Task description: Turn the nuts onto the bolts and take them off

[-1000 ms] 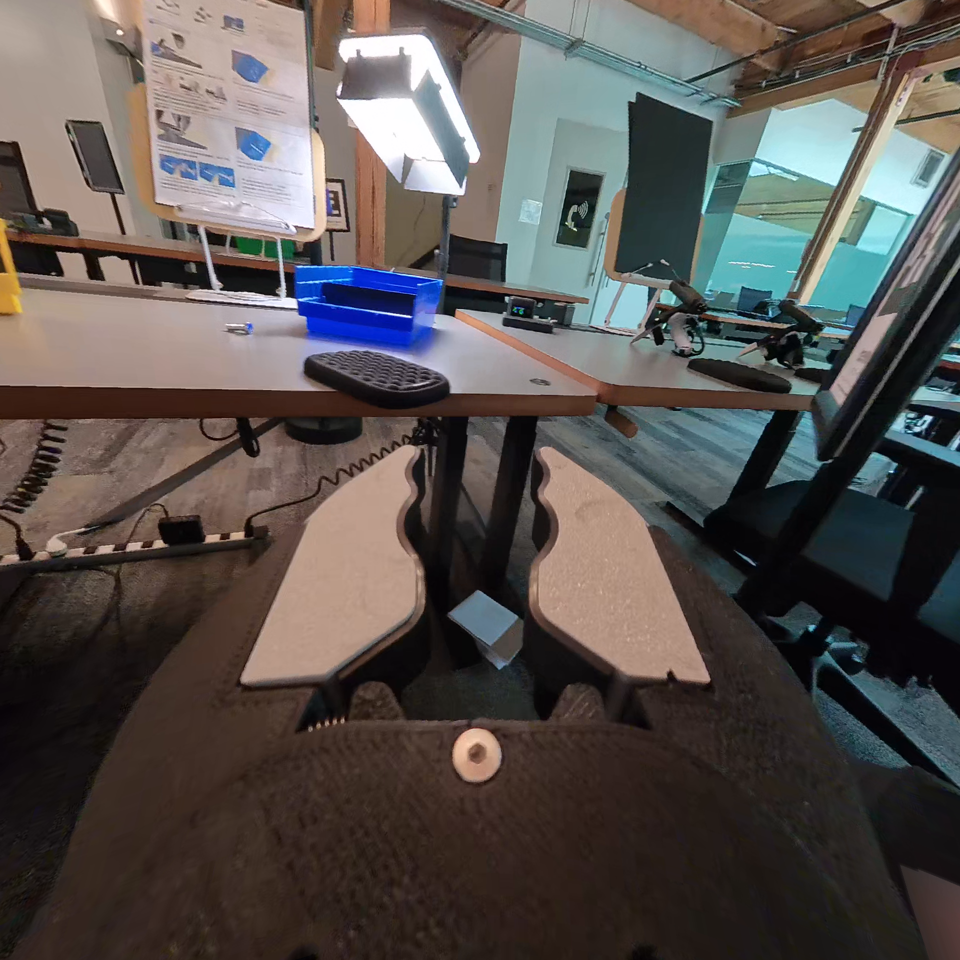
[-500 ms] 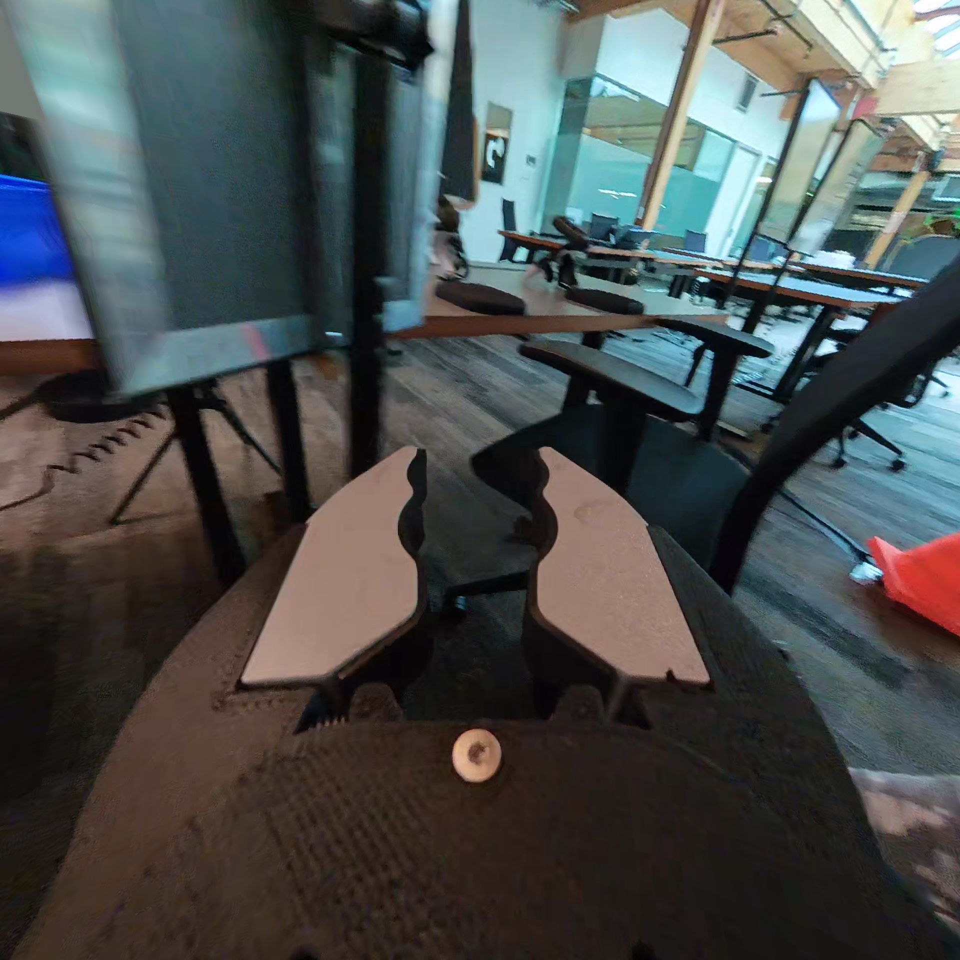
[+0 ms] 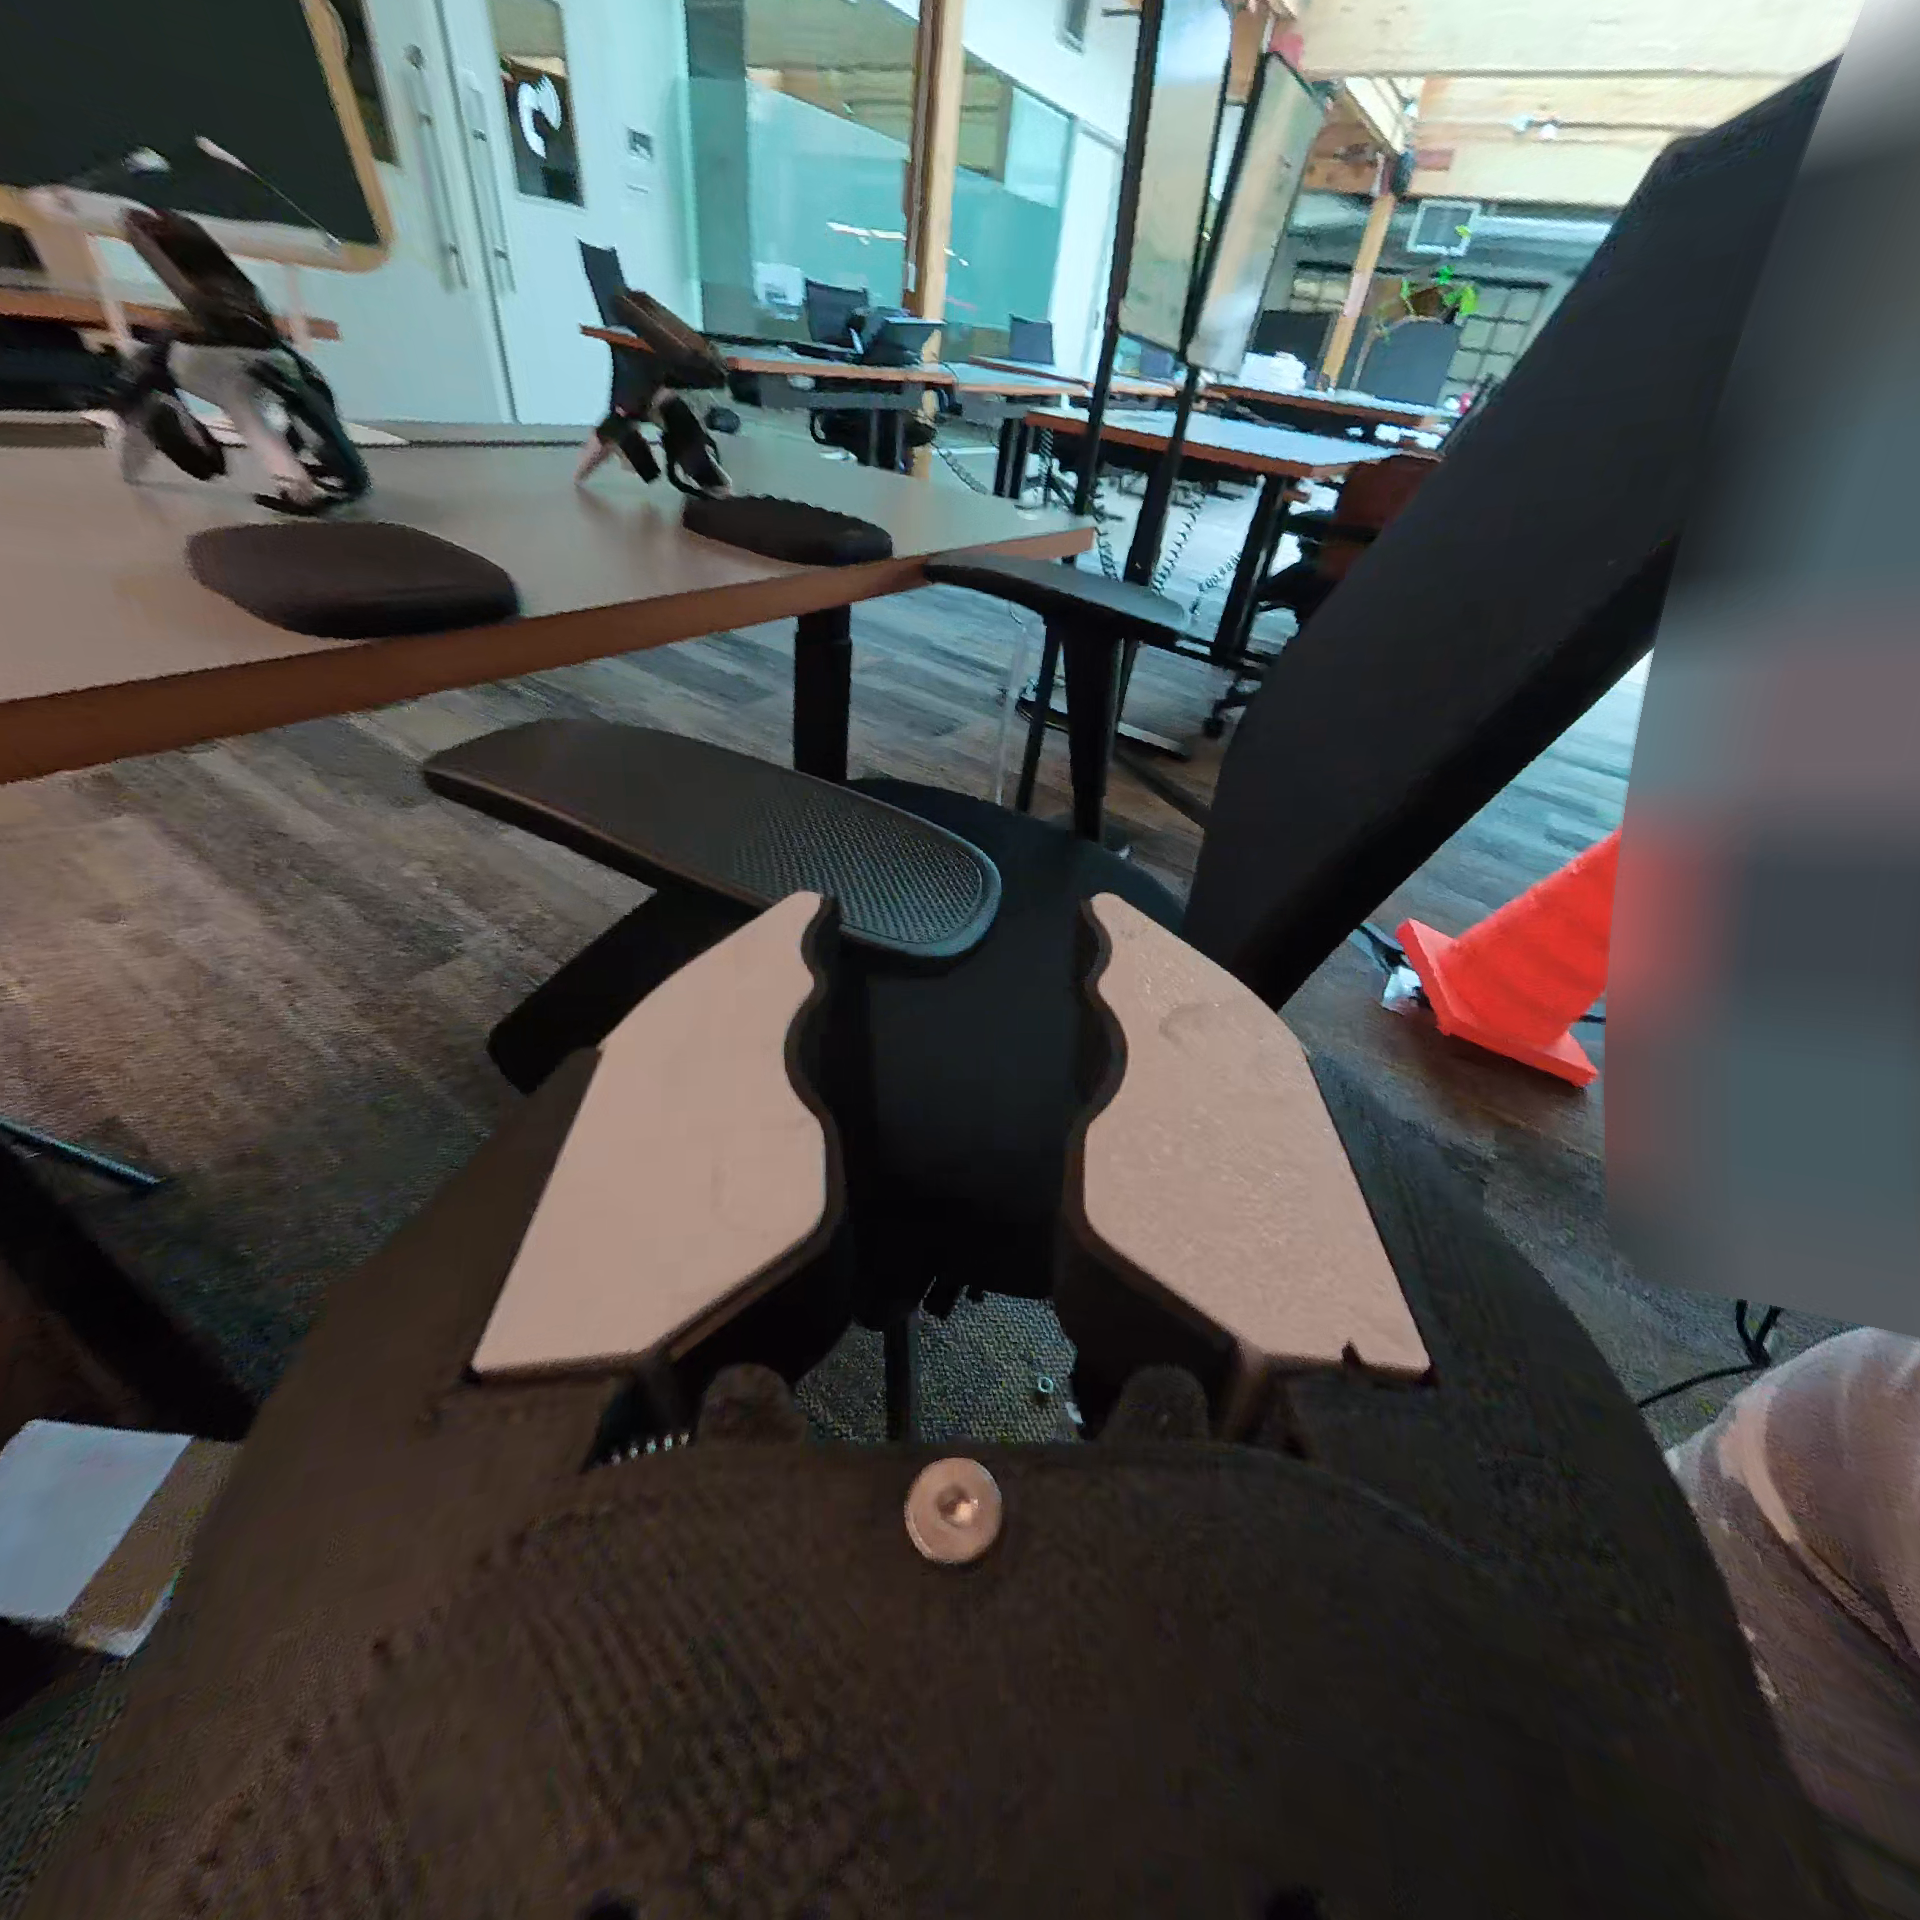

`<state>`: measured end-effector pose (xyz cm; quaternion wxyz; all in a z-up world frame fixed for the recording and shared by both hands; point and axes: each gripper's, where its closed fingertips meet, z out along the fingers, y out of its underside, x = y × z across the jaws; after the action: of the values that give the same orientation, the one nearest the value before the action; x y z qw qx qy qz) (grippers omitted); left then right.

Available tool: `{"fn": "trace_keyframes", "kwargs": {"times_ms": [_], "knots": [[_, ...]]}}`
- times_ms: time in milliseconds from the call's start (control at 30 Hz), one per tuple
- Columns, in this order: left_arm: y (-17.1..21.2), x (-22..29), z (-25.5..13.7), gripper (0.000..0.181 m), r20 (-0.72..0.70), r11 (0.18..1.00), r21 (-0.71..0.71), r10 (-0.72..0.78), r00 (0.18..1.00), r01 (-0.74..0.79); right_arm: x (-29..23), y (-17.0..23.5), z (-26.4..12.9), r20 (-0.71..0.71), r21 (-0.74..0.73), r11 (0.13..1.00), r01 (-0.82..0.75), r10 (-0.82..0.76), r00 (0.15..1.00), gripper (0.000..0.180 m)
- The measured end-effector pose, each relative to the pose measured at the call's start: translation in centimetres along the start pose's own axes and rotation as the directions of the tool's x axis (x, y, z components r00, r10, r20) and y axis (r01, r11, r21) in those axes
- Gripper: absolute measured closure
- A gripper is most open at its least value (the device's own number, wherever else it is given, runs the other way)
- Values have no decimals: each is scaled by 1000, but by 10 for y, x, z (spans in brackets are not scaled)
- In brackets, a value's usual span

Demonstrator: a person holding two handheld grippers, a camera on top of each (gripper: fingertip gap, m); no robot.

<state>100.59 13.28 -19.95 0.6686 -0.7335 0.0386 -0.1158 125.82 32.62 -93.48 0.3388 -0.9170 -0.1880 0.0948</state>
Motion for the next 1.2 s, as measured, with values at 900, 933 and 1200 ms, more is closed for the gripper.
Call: {"fn": "trace_keyframes", "kwargs": {"times_ms": [900,933,1200], "knots": [[94,-14,63,136,-43,964,-253,75,996,-83,19,18,91,-74,-136,988,69,-80,994,146],[93,-13,62,136,-44,964,-253,71,997,-80,19,19,91,-73,-153,987,59,-70,995,147],[47,15,43,139,-114,985,-143,76,991,-92,37,-7,29,-2,-78,982,-171,171,985,162]]}}
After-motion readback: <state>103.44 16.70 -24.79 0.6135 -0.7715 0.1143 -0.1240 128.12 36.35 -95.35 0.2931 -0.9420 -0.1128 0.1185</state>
